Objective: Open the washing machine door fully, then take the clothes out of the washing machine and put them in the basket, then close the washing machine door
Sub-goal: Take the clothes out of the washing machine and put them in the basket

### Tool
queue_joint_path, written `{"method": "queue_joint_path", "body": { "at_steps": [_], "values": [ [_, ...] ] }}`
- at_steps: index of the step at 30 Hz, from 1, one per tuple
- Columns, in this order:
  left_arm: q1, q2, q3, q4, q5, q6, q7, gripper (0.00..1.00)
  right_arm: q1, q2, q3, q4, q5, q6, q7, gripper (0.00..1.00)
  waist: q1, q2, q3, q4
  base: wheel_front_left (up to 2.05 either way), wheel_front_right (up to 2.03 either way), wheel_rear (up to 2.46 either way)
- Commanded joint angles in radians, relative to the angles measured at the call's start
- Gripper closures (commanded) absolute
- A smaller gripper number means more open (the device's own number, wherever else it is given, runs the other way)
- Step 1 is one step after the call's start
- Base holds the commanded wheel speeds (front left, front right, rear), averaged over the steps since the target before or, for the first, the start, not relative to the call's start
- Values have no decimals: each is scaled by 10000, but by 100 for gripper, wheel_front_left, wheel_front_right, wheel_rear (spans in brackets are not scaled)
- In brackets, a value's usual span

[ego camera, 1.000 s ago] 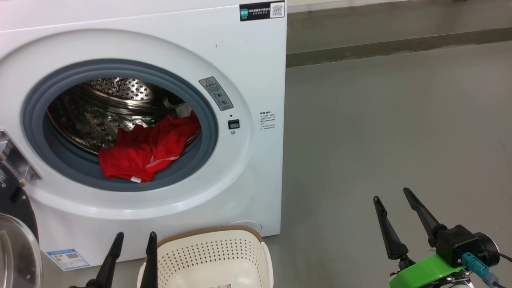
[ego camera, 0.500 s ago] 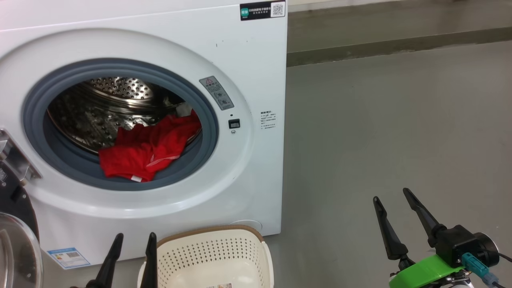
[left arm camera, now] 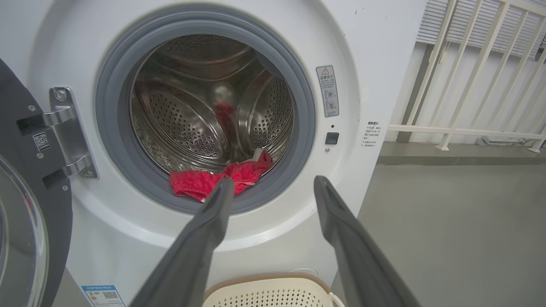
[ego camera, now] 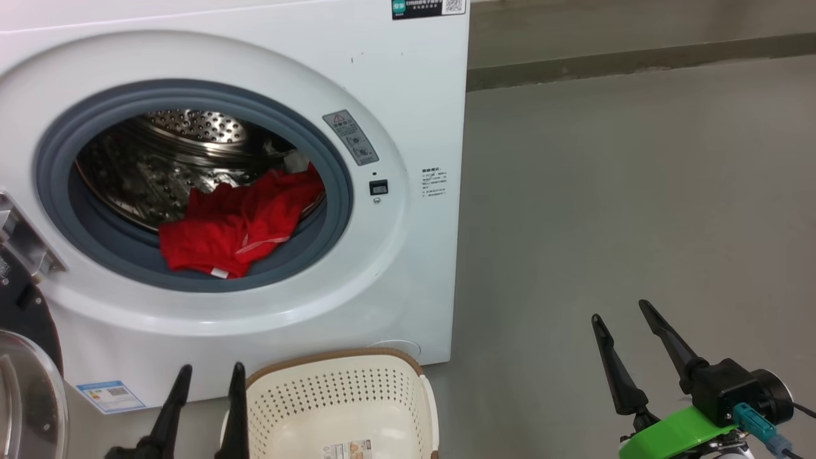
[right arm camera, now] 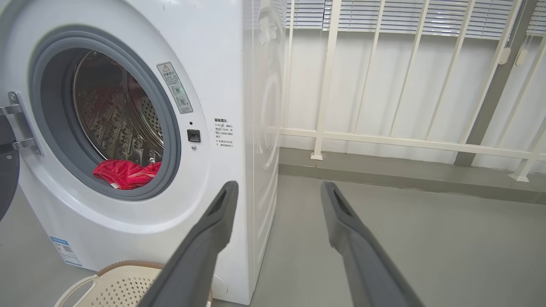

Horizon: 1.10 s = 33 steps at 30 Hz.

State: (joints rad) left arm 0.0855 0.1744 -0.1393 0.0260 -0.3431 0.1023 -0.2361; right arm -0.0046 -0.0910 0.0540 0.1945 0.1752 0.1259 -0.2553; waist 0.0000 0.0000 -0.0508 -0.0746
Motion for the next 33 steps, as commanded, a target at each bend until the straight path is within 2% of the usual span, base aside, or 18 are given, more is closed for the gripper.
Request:
{"method": "queue_joint_path", "body": {
  "at_steps": [1, 10, 18, 33],
  "values": [
    [-708, 121, 319, -194, 58, 101, -24, 0, -443, -142, 276, -267, 22, 48, -65, 0, 0, 0, 168, 64, 0, 0, 0],
    [-1696, -29, 228, 92, 249, 330, -66, 0, -680, -134, 275, -328, -6, 48, -65, 0, 0, 0, 695, 358, 0, 0, 0],
    [-3279, -26, 104, 840, 551, 421, -117, 0, -1245, -164, 395, -528, -21, 48, -65, 0, 0, 0, 1796, 511, 0, 0, 0],
    [-6121, -101, 421, 2656, 667, 451, -241, 0, -2272, -256, 653, -742, 21, 48, -65, 0, 0, 0, 3734, 260, 0, 0, 0]
  ]
}}
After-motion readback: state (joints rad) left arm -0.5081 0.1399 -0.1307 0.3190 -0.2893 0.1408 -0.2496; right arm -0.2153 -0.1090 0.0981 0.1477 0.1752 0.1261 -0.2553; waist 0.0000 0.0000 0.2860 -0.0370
